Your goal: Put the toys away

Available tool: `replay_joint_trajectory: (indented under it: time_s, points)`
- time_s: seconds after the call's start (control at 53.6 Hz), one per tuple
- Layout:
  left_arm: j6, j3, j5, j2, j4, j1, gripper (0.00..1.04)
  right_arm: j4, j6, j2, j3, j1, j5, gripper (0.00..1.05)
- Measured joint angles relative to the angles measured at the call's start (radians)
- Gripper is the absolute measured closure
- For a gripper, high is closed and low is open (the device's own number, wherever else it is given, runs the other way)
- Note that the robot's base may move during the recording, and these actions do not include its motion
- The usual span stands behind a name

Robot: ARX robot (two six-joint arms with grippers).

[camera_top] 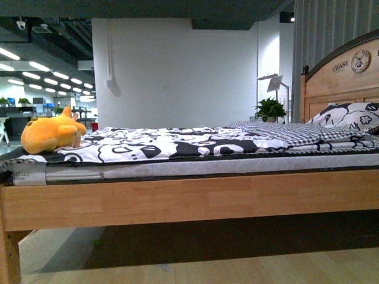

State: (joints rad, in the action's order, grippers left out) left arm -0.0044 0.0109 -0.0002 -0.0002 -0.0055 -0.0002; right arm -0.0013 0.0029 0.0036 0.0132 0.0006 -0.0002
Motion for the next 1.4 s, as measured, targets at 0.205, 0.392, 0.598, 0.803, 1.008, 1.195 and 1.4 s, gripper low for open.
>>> replay_joint_trajectory:
  time_s: [0.205,0.392,0.598,0.803,1.008,1.195,1.4]
  points:
    - [0.000,0.000,0.000,0.000,0.000,0.000,0.06,0.000,0.000,0.000,0.000,0.000,0.000,0.00]
    - [0.000,0.000,0.000,0.000,0.000,0.000,0.06,0.000,0.000,0.000,0.000,0.000,0.000,0.00]
    - [0.000,0.000,0.000,0.000,0.000,0.000,0.06,0.000,0.000,0.000,0.000,0.000,0.000,0.00]
    - [0.000,0.000,0.000,0.000,0.000,0.000,0.06,0.000,0.000,0.000,0.000,0.000,0.000,0.00]
    - [0.000,0.000,0.000,0.000,0.000,0.000,0.06,0.000,0.000,0.000,0.000,0.000,0.000,0.00]
    - [0.000,0.000,0.000,0.000,0.000,0.000,0.06,0.000,0.000,0.000,0.000,0.000,0.000,0.00]
    - [0.000,0.000,0.000,0.000,0.000,0.000,0.06,0.000,0.000,0.000,0.000,0.000,0.000,0.00]
